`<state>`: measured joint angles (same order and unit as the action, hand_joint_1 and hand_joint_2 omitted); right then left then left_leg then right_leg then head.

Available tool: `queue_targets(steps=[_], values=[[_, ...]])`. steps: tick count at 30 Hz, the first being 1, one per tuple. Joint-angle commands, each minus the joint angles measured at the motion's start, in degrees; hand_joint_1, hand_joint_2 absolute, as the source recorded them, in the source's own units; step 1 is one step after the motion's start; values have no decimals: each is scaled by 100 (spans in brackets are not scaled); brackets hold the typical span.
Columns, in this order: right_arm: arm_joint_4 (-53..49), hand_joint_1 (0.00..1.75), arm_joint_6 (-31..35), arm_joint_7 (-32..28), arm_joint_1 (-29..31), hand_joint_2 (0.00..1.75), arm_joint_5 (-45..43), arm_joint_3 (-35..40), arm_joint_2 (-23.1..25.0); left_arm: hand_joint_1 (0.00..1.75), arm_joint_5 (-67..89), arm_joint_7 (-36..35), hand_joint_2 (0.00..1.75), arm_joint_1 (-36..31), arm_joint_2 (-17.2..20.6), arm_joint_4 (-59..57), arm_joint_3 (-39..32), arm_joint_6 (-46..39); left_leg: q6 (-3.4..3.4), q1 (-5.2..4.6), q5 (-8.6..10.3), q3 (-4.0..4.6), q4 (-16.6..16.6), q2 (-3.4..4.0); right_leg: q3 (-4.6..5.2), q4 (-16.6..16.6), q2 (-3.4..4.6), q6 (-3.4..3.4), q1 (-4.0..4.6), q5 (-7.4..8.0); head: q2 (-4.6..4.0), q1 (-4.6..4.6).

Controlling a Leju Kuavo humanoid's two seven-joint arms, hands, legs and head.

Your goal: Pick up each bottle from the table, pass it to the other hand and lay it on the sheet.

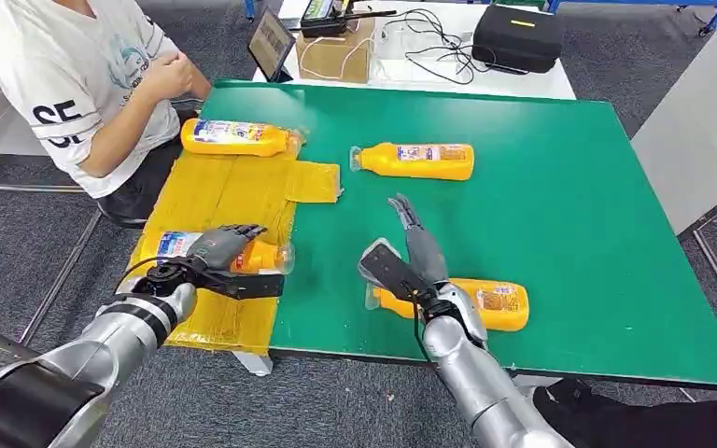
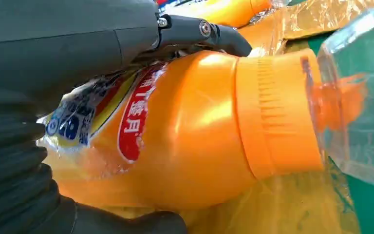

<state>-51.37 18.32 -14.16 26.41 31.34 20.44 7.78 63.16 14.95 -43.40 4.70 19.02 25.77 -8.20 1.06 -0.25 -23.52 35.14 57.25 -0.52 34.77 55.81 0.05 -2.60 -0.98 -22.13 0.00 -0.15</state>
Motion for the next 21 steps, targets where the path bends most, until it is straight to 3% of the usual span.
queue_targets(steps=[1, 3, 7, 8, 12, 15, 21], values=[[-100, 0, -62, 74, 57, 175, 32, 302, -419, 0, -56, 63, 175, 305, 10, -428, -210, 23, -4, -1, -9, -26, -9, 18, -21, -9, 14, 6, 0, -4, 0, 0], [-102, 0, -70, 74, 46, 175, 31, 308, -401, 0, -56, 69, 175, 290, 15, -428, -212, 37, -6, 0, -11, -30, -10, 23, -24, -11, 18, 9, 1, -4, 0, 0], [-213, 0, -336, 300, -9, 175, 498, 465, -743, 0, -613, 619, 175, 429, 7, -240, -895, -488, -6, -2, -9, -27, -10, 18, -23, -11, 13, 9, -1, -4, 0, 0], [-294, 0, -414, 382, -76, 175, 678, 500, -871, 0, -871, 865, 0, 496, -1, -173, -1211, -749, -4, -3, -6, -21, -8, 13, -17, -8, 10, 6, -2, -3, 0, 0], [-739, 0, -380, 586, -356, 175, 1099, 439, -1221, 0, -2054, 1930, 0, 776, -81, 249, -2374, -833, -6, 2, -11, -25, -7, 9, -25, -13, 4, 8, 4, -7, 0, 0], [-850, 0, -440, 629, -409, 175, 1129, 387, -1302, 0, -2265, 2099, 0, 838, -90, 367, -2574, -757, -5, 2, -13, -16, 0, 3, -16, -7, -2, 8, 4, -11, 0, 0], [-1029, 0, -763, 819, -636, 175, 1245, 257, -1409, 0, -3860, 2505, 0, 1051, -376, 1114, -3662, 725, -2, 0, -4, 2, 0, -3, 5, -8, -8, 5, 1, -4, 0, 0]])
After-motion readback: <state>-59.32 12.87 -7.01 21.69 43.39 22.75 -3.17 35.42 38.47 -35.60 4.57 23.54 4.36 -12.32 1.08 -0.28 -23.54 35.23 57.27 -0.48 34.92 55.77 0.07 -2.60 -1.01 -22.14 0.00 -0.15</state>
